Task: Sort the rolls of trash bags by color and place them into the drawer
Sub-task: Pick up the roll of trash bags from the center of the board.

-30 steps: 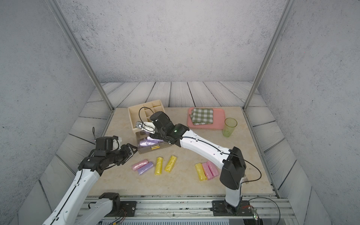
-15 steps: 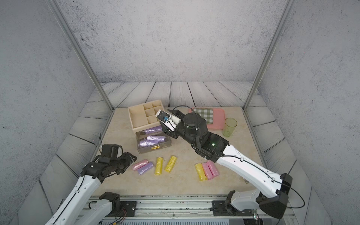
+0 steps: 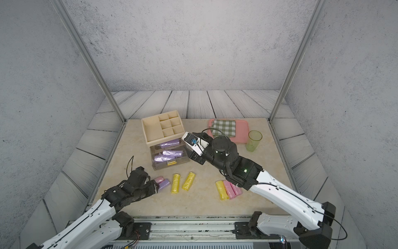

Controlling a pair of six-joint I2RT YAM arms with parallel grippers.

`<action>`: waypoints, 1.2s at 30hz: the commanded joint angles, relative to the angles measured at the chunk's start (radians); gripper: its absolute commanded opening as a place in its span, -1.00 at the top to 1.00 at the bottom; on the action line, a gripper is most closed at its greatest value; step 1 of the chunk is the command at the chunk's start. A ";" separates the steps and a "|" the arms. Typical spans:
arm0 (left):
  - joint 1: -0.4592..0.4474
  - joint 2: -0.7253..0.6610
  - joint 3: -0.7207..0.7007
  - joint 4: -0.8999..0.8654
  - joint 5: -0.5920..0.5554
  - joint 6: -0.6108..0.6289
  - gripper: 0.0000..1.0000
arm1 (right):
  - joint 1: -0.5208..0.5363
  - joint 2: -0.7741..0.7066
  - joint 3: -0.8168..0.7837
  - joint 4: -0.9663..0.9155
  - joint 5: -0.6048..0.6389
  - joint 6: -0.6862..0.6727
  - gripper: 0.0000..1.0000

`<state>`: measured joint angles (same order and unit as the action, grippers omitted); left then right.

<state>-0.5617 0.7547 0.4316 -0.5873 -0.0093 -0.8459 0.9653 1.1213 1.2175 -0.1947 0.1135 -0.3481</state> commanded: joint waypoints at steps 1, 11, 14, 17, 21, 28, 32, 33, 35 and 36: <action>-0.010 0.032 -0.025 0.075 -0.075 -0.010 -0.20 | -0.004 -0.037 -0.040 -0.023 -0.041 0.087 -0.32; -0.011 0.062 -0.069 0.101 -0.107 -0.035 -0.32 | -0.003 -0.058 -0.126 -0.050 -0.089 0.201 -0.32; -0.012 0.065 -0.106 0.165 -0.088 -0.036 -0.35 | -0.004 -0.057 -0.123 -0.069 -0.089 0.201 -0.32; -0.010 0.104 -0.114 0.205 -0.080 -0.020 -0.35 | -0.003 -0.060 -0.119 -0.083 -0.090 0.205 -0.32; -0.012 0.178 -0.102 0.241 -0.078 0.011 -0.35 | -0.003 -0.067 -0.122 -0.083 -0.092 0.213 -0.33; -0.029 0.215 -0.120 0.300 -0.043 0.013 -0.13 | -0.004 -0.068 -0.128 -0.083 -0.083 0.219 -0.33; -0.035 0.181 -0.143 0.309 -0.035 0.006 0.38 | -0.004 -0.061 -0.125 -0.087 -0.085 0.218 -0.33; -0.035 0.171 -0.148 0.310 -0.034 0.005 0.51 | -0.004 -0.060 -0.125 -0.089 -0.086 0.217 -0.33; -0.035 0.151 -0.159 0.308 -0.031 -0.004 0.71 | -0.004 -0.061 -0.125 -0.091 -0.087 0.218 -0.33; -0.035 0.144 -0.162 0.303 -0.031 -0.005 0.80 | -0.004 -0.063 -0.125 -0.091 -0.088 0.217 -0.33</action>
<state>-0.5919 0.9131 0.2943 -0.2512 -0.0402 -0.8459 0.9653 1.0801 1.0878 -0.2737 0.0322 -0.1417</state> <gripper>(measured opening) 0.131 0.664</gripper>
